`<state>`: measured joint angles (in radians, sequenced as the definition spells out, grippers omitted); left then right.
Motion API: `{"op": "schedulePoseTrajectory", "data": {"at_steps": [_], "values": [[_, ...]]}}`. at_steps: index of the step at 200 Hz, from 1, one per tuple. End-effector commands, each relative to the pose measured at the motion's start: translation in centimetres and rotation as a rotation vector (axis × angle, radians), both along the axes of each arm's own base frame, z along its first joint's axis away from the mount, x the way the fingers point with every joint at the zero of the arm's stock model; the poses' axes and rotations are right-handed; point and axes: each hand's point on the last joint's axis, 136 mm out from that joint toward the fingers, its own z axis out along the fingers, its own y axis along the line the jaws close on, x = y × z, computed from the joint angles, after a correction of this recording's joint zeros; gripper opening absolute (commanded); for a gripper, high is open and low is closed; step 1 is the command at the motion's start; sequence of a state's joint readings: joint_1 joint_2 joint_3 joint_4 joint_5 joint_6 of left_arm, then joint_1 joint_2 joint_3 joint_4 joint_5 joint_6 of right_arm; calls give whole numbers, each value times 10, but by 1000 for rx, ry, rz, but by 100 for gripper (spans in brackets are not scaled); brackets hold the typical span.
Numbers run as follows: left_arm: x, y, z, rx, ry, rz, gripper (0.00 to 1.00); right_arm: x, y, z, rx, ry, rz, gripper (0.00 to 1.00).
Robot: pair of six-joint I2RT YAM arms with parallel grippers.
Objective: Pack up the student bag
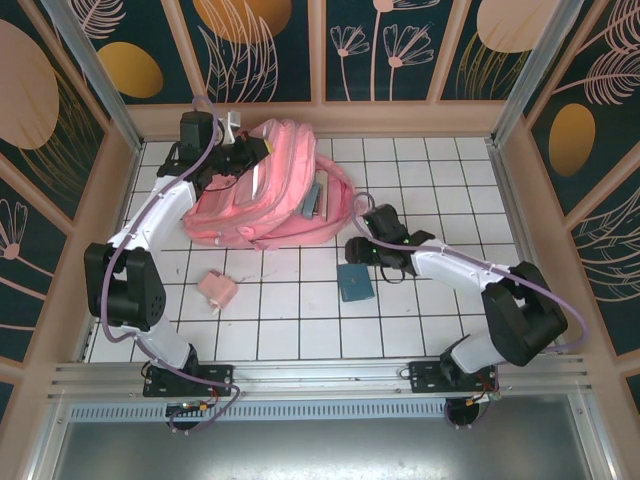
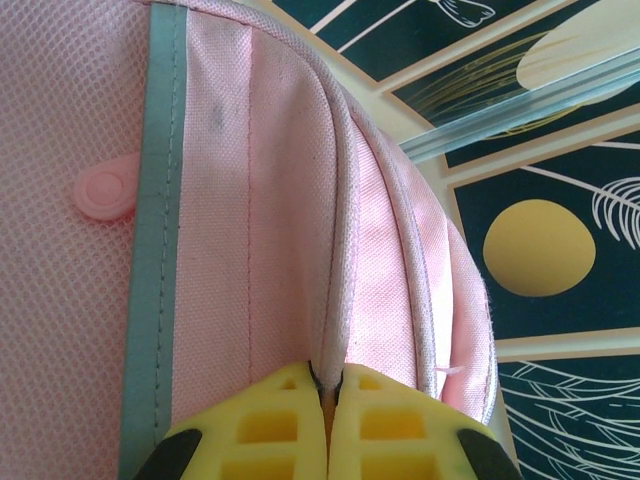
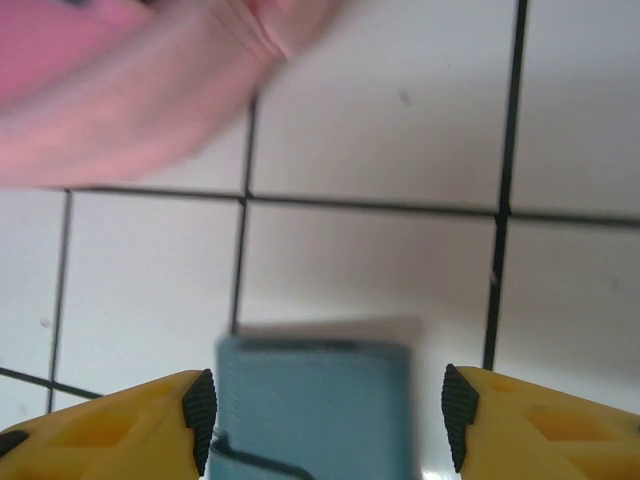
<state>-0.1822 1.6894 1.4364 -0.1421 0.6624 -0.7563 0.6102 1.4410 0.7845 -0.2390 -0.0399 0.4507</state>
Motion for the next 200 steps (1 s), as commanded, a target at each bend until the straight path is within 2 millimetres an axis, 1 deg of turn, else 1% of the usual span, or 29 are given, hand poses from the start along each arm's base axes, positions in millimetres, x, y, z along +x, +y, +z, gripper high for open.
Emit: {"op": "schedulePoseTrajectory", "data": {"at_steps": [1, 28, 48, 69, 73, 79, 96, 106, 111, 124, 144, 155, 166, 168, 171, 200], "values": [[-8, -7, 54, -25, -153, -52, 0, -9, -1, 1, 126, 24, -22, 63], [-10, -6, 52, -22, -145, -50, 0, -29, -3, -18, 176, 89, -10, 62], [-12, -5, 54, -24, -147, -51, 0, -41, 2, -27, 229, 125, 17, 61], [-14, -5, 57, -29, -151, -50, 0, -49, 5, -38, 254, 163, 23, 56], [-14, -6, 58, -30, -152, -51, 0, -50, 4, -41, 253, 170, 21, 53], [-15, -6, 59, -31, -153, -51, 0, -52, 5, -43, 254, 178, 23, 46], [-15, -6, 61, -34, -155, -51, 0, -53, 5, -46, 261, 180, 21, 30], [-16, -5, 61, -35, -155, -50, 0, -51, 6, -44, 267, 174, 21, 17], [-16, -5, 62, -35, -156, -50, 0, -51, 7, -43, 268, 171, 22, 13], [-17, -5, 64, -35, -162, -48, 0, -46, 7, -35, 269, 150, 19, 0], [-19, -5, 67, -39, -168, -51, 0, -36, 8, -15, 277, 97, 14, 0], [-21, -6, 69, -46, -171, -58, 0, -31, 12, 0, 307, 60, 24, 0], [-21, -6, 72, -50, -178, -59, 0, -26, 18, 18, 349, 25, 38, 0], [-21, -6, 72, -51, -178, -59, 0, -21, 14, 22, 358, 14, 20, 0], [-21, -6, 73, -51, -178, -59, 0, -17, 13, 27, 372, 2, 16, 0], [-23, -8, 79, -72, -191, -74, 0, 8, 23, 84, 497, -123, 35, 0]]}}
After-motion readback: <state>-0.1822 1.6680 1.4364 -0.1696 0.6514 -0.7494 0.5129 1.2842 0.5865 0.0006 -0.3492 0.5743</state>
